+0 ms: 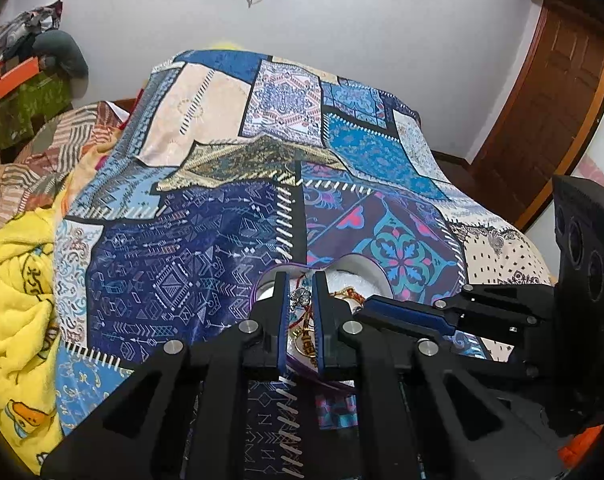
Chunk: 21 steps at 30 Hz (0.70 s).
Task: Organize jewelry
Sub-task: 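Carry the silver ring over the heart tin and open the left tool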
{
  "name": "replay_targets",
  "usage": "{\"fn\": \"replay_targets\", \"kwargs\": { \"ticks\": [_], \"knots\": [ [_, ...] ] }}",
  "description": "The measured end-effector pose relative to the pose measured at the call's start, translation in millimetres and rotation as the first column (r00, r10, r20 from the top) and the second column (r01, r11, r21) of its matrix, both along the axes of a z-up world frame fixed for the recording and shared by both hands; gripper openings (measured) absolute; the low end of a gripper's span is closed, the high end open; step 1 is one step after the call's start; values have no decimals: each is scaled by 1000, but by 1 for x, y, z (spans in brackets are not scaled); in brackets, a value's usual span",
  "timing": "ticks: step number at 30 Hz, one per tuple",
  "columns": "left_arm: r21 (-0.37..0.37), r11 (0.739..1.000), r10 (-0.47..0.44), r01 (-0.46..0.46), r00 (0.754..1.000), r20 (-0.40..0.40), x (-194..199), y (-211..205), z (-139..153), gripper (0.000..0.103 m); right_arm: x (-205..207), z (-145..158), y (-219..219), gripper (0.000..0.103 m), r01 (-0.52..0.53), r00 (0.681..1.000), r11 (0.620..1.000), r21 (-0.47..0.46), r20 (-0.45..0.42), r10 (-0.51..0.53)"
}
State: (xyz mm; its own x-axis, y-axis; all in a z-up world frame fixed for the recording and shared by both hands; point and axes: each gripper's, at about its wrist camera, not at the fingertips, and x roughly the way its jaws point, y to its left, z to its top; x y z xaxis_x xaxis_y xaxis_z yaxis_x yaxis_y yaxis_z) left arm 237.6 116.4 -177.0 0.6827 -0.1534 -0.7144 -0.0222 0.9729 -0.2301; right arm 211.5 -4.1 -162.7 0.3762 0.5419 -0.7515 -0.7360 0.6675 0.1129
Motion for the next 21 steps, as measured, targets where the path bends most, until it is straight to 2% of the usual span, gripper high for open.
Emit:
{"fn": "replay_targets", "kwargs": {
  "ticks": [7,8,10,12,15,18,21],
  "knots": [
    [24,1000,-8,8,1000,-7,-3,-2,1,10,-2,0,3,8,13,999,999,-29,43,-12],
    [38,999,-5,5,1000,-4,-4,-2,2,12,-2,0,3,8,17,999,999,-35,47,-15],
    [61,998,1,-1,1000,6,-8,-4,5,25,-2,0,3,10,26,998,999,-45,54,-24],
    [74,997,9,-10,1000,19,-11,-3,9,32,-2,1,3,21,38,997,998,-56,67,-35],
    [79,997,19,-22,999,29,-16,0,14,33,-4,5,1,33,59,994,996,-63,91,-53],
    [78,996,33,-36,999,37,-21,3,20,33,-7,12,-3,41,78,990,995,-64,118,-70],
    [82,995,48,-52,998,46,-29,6,26,34,-12,22,-8,43,95,987,994,-57,138,-86]
  ]
}}
